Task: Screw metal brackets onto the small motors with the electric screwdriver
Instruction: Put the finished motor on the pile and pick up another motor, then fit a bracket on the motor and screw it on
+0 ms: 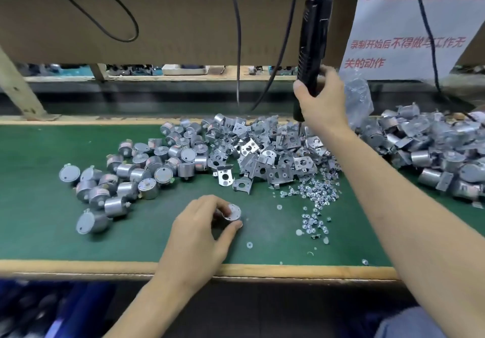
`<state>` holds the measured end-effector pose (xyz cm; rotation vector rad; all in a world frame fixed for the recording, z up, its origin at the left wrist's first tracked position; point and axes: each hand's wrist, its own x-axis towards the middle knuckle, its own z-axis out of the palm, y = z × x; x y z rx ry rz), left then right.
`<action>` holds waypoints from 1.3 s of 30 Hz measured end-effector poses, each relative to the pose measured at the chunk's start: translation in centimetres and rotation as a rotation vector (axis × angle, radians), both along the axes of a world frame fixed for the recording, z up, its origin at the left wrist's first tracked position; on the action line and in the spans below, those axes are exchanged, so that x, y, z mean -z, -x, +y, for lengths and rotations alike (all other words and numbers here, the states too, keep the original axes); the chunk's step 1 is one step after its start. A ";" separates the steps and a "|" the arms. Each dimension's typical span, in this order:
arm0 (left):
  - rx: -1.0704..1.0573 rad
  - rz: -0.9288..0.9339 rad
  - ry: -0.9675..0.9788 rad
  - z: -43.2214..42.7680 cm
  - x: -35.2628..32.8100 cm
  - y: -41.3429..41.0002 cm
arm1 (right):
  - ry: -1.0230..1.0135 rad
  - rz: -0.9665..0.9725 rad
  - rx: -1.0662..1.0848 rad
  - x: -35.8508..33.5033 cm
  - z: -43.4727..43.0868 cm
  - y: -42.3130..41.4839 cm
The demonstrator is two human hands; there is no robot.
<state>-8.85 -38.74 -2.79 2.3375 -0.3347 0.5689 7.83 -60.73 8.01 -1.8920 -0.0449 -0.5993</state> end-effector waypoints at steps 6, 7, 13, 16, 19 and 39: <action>-0.021 0.016 0.011 -0.1 0.3 -0.4 | -0.259 -0.134 -0.243 1.4 -1.1 2.6; -0.026 0.029 0.022 0.0 0.3 -0.4 | -0.329 -0.158 -0.329 1.6 -1.0 3.3; -0.049 0.079 0.042 -0.2 0.1 -0.5 | -0.493 0.048 -0.696 2.9 1.2 5.1; -0.060 0.080 0.046 -0.2 0.0 -0.4 | -0.556 0.089 -0.687 4.1 2.0 5.3; -0.071 0.090 0.046 -0.4 0.0 -0.4 | -0.637 0.105 -0.711 4.5 2.3 5.2; -0.065 0.165 -0.047 -0.7 -0.4 -0.9 | -0.715 0.142 -0.741 5.1 1.9 5.0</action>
